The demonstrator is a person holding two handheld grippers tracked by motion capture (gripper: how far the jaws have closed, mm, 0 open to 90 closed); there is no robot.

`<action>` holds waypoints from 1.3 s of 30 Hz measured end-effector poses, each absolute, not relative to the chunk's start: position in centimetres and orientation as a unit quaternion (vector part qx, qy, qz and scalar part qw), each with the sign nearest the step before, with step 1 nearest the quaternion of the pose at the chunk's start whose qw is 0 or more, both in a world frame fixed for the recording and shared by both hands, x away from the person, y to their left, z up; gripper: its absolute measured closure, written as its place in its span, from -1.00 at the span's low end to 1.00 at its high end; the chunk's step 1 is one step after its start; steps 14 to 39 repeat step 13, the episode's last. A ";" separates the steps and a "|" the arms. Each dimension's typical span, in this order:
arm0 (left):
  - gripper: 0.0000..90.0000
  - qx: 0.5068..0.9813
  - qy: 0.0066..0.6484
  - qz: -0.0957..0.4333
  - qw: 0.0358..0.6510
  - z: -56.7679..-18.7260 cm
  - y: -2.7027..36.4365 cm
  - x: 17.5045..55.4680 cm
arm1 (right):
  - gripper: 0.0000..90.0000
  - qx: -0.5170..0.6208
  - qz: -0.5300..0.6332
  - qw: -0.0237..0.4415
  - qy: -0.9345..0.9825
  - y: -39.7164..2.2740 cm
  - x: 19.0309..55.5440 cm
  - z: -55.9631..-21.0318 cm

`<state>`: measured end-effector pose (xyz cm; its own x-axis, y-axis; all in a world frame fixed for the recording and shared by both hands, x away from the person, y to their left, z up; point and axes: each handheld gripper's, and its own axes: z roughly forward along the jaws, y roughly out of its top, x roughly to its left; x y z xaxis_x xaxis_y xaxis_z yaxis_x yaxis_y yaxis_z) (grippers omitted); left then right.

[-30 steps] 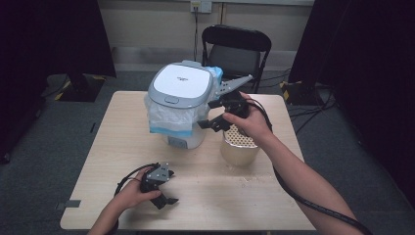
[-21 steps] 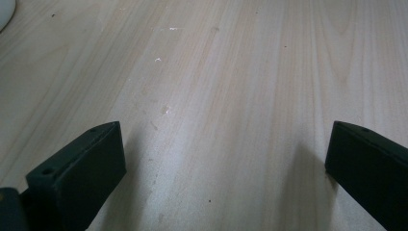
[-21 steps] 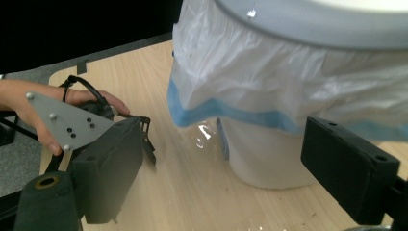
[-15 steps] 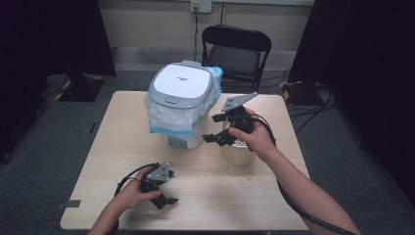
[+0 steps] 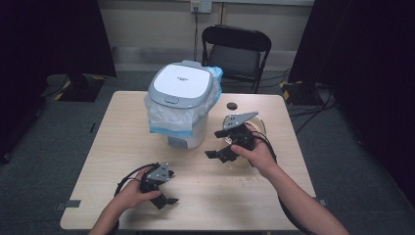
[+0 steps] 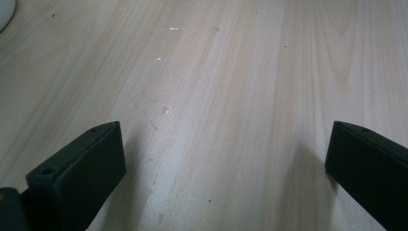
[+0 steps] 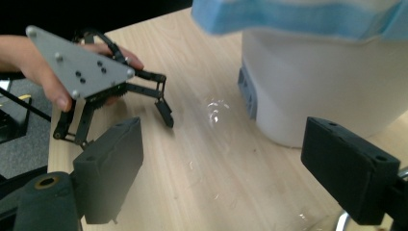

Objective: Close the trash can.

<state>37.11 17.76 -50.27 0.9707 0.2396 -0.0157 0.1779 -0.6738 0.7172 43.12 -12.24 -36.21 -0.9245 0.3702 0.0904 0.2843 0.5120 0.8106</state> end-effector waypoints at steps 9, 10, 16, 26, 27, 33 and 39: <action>-1.00 0.914 0.113 0.040 0.386 -50.3 17.8 37.1 | -0.68 0.183 0.441 0.032 0.878 -11.5 41.9 -40.0; -1.00 0.914 0.113 0.040 0.386 -50.3 17.8 37.1 | -0.68 0.183 0.439 0.033 0.879 -11.4 41.8 -40.4; -1.00 0.914 0.113 0.040 0.387 -50.3 17.8 37.1 | -0.74 0.166 0.433 0.068 0.883 -10.9 41.1 -41.3; -1.00 0.914 0.113 0.040 0.387 -50.3 17.8 37.1 | -0.74 0.166 0.433 0.068 0.883 -10.9 41.1 -41.3; -1.00 0.914 0.113 0.040 0.387 -50.3 17.8 37.1 | -0.74 0.166 0.433 0.068 0.883 -10.9 41.1 -41.3; -1.00 0.914 0.113 0.040 0.387 -50.3 17.8 37.1 | -0.74 0.166 0.433 0.068 0.883 -10.9 41.1 -41.3; -1.00 0.914 0.113 0.040 0.387 -50.3 17.8 37.1 | -0.74 0.166 0.433 0.068 0.883 -10.9 41.1 -41.3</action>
